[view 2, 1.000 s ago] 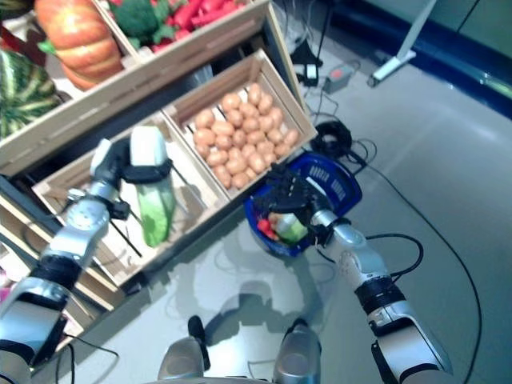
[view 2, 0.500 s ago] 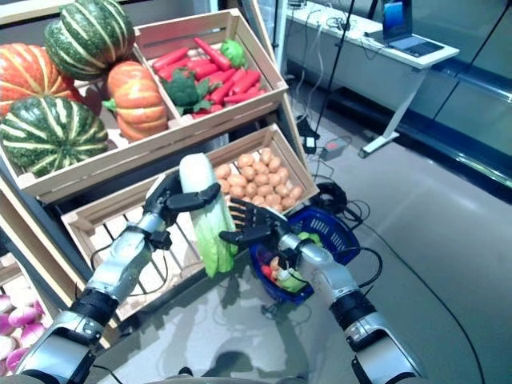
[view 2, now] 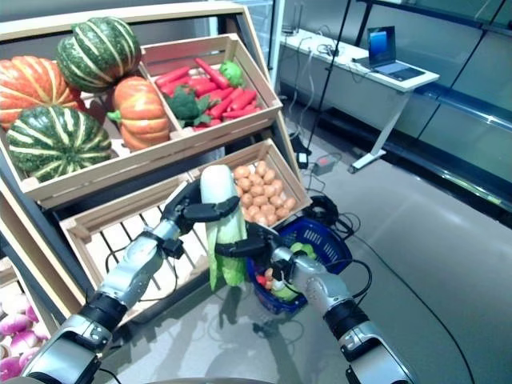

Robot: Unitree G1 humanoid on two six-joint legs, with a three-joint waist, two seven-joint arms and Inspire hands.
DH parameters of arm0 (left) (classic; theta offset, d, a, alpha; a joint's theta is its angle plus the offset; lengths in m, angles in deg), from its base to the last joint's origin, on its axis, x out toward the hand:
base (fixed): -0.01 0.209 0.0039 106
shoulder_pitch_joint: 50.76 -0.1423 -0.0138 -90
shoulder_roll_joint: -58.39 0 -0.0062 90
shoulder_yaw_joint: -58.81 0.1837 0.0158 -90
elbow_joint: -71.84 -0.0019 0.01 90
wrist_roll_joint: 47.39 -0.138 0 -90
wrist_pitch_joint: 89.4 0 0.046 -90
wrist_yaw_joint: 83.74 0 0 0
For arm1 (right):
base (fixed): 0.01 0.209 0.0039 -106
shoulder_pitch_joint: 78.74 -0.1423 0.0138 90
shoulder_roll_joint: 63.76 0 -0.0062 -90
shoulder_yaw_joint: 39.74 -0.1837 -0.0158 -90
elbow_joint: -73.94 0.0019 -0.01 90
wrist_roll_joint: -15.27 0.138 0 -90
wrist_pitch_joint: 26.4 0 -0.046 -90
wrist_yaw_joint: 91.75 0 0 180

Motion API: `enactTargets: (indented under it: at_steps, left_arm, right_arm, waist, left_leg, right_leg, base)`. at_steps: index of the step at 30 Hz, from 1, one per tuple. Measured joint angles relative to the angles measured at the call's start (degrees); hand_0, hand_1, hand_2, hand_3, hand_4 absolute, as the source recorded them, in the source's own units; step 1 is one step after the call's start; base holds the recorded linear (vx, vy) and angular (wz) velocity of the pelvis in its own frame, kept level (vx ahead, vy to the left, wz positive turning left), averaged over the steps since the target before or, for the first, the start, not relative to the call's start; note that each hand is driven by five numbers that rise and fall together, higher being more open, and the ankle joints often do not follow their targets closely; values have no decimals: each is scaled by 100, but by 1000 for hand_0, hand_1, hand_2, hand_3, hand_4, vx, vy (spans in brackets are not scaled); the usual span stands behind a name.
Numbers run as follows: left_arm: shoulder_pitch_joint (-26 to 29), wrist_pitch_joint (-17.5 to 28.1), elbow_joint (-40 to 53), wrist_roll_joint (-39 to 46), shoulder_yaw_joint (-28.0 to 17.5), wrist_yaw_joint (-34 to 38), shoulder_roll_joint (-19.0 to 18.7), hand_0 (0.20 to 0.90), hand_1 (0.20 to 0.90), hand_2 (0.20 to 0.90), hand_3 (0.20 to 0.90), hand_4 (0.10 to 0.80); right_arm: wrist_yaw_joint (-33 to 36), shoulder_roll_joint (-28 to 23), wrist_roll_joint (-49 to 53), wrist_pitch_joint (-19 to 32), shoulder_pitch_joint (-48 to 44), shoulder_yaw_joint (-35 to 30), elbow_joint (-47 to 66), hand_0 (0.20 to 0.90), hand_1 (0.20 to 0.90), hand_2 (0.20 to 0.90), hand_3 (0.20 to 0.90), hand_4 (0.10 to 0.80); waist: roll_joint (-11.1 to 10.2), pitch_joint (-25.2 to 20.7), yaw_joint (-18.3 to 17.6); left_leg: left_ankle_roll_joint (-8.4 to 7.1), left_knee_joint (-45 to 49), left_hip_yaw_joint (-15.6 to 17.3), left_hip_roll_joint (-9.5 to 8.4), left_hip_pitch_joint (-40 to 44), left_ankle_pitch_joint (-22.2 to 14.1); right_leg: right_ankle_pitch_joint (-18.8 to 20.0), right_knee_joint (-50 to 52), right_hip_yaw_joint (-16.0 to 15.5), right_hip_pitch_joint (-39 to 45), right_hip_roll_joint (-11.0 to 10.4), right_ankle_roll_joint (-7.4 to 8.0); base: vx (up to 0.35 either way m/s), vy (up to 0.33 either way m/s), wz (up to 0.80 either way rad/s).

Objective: Put vegetables into the basket

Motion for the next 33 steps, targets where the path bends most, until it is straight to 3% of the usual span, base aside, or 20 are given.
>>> enactTargets:
  at_steps: [10, 13, 14, 27, 29, 30, 33]
  left_arm:
    - [-311, -202, -1, 725, -16, -821, -89, 300, 300, 300, 300, 400]
    - [-412, -497, -38, 1267, -45, -1303, -153, 300, 300, 300, 300, 400]
    - [-413, -555, -104, 1371, -82, -1436, -153, 300, 300, 300, 300, 400]
    - [-413, -655, -249, 1570, -149, -1684, -125, 300, 300, 300, 300, 400]
    - [-413, -655, -250, 1586, -165, -1684, -113, 549, 549, 549, 549, 566]
    - [-414, -660, -250, 1585, -165, -1684, -113, 900, 900, 900, 900, 800]
    - [-413, -711, -249, 1608, -164, -1688, -106, 900, 900, 900, 900, 800]
  right_arm:
    - [-835, -52, 218, -500, 42, 31, -172, 900, 900, 900, 900, 800]
    - [-1377, -154, 446, -673, 46, 132, -292, 900, 900, 900, 900, 800]
    - [-1467, -184, 472, -679, 47, 168, -293, 300, 300, 300, 300, 400]
    - [-1530, -221, 661, -692, 106, 258, -322, 300, 300, 300, 300, 400]
    - [-1518, -222, 661, -678, 106, 254, -322, 300, 300, 300, 300, 400]
    - [-1506, -222, 661, -678, 106, 254, -322, 300, 300, 300, 300, 400]
    - [-1456, -224, 661, -678, 106, 252, -339, 300, 300, 300, 300, 400]
  waist:
    - [-57, -261, 5]
    - [-71, -344, 9]
    - [-70, -352, 8]
    - [20, -479, -21]
    - [23, -482, -18]
    - [21, -483, -19]
    - [21, -484, -24]
  left_leg:
    - [0, -10, 10, 0, 19, 3]
    - [-3, -26, 15, 0, 66, 6]
    - [-3, -29, 15, 0, 78, 6]
    - [-3, -44, 16, 1, 132, 6]
    - [-3, -44, 16, 1, 134, 6]
    - [-3, -44, 17, 1, 134, 6]
    - [-3, -44, 26, 1, 133, 6]
  right_leg:
    - [5, 0, 19, -1, 1, -1]
    - [6, 0, 40, 13, 3, -1]
    - [12, 0, 52, 16, 3, -1]
    - [56, -1, 157, -11, 7, -14]
    - [61, -1, 170, -15, 8, -15]
    - [64, -1, 178, -22, 8, -16]
    - [72, -1, 197, -40, 8, -20]
  base:
    - [3, 0, 0]
    - [23, -1, -2]
    - [33, -1, -4]
    - [8, 2, -3]
    - [0, -2, -2]
    - [0, -2, -4]
    - [0, -2, -2]
